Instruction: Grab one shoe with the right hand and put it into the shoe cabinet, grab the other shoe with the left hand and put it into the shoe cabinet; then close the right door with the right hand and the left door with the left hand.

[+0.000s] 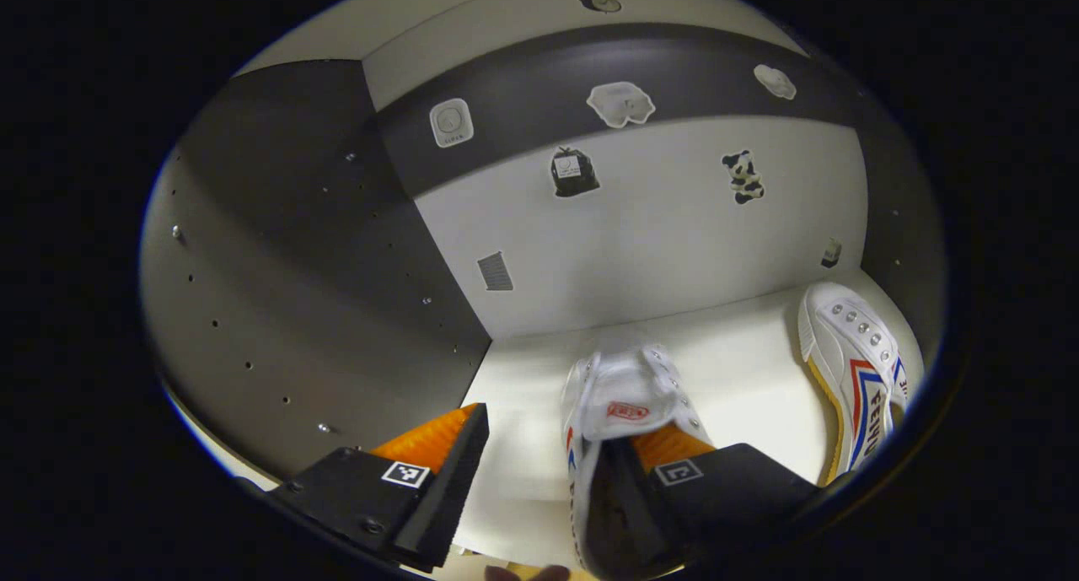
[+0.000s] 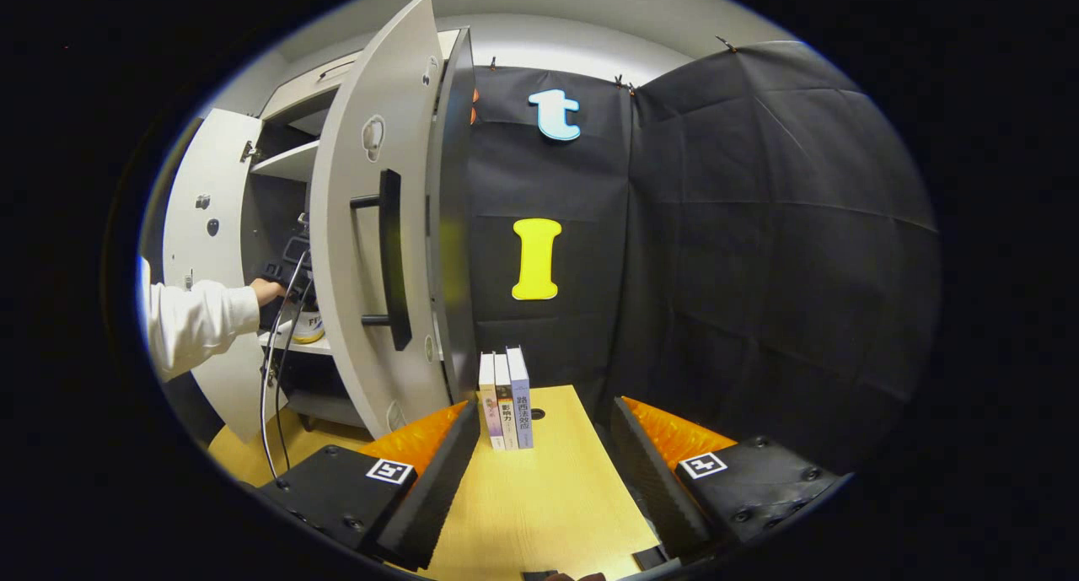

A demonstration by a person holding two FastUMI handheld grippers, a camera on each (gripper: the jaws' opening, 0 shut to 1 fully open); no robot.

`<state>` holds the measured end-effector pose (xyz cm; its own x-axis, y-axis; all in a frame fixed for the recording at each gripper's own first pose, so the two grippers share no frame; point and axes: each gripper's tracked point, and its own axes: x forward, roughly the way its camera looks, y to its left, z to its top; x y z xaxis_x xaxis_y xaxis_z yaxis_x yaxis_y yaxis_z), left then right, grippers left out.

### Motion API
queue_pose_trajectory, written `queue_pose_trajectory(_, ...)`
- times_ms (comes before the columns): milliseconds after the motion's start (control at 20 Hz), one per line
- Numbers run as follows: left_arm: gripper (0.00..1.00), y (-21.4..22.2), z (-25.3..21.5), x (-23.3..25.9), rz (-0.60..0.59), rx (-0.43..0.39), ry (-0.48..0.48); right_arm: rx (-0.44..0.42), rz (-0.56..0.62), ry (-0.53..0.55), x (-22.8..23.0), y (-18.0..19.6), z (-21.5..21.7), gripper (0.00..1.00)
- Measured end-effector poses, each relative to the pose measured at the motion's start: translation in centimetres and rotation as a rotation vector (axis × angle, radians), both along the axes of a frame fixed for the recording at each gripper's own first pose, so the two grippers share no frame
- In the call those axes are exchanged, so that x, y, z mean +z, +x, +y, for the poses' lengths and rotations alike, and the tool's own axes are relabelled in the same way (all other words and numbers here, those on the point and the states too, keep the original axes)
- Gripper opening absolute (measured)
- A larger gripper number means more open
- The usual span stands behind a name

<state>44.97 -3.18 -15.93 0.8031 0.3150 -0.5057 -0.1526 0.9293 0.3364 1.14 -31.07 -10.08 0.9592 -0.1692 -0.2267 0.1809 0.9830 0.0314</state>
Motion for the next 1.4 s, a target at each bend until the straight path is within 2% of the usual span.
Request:
queue_pose_trajectory(250,0.96,-4.0,-2.5,3.6,-0.123,-0.099,-0.035,0.018,-0.036,-0.002,2.0,0.1,1.5,0.98)
queue_pose_trajectory(500,0.96,-10.1,-6.3,8.9,-0.279,-0.187,-0.125,0.015,-0.095,-0.003,5.1,1.0,1.8,0.98)
queue_pose_trajectory(750,0.97,-18.3,-8.9,12.8,-0.402,-0.232,-0.201,0.032,-0.140,0.006,7.9,3.6,1.5,0.98)
queue_pose_trajectory(850,0.96,-21.4,-9.5,14.0,-0.449,-0.240,-0.199,0.034,-0.155,0.044,8.6,4.9,1.6,1.00)
queue_pose_trajectory(950,0.96,-24.4,-9.2,15.5,-0.511,-0.235,-0.164,0.031,-0.166,0.059,9.1,5.7,1.6,0.98)
queue_pose_trajectory(1050,0.96,-26.7,-9.5,15.7,-0.524,-0.241,-0.163,0.035,-0.174,0.068,9.4,6.2,1.9,0.98)
queue_pose_trajectory(1200,0.96,-30.7,-9.4,15.2,-0.498,-0.261,-0.222,0.049,-0.172,0.069,9.5,6.6,2.5,0.98)
queue_pose_trajectory(1250,1.00,-31.9,-8.9,15.3,-0.497,-0.261,-0.222,0.055,-0.173,0.067,9.5,6.6,2.7,0.98)
queue_pose_trajectory(1400,0.96,-34.9,-6.5,15.2,-0.496,-0.265,-0.209,0.071,-0.175,0.076,9.7,6.8,3.7,0.98)
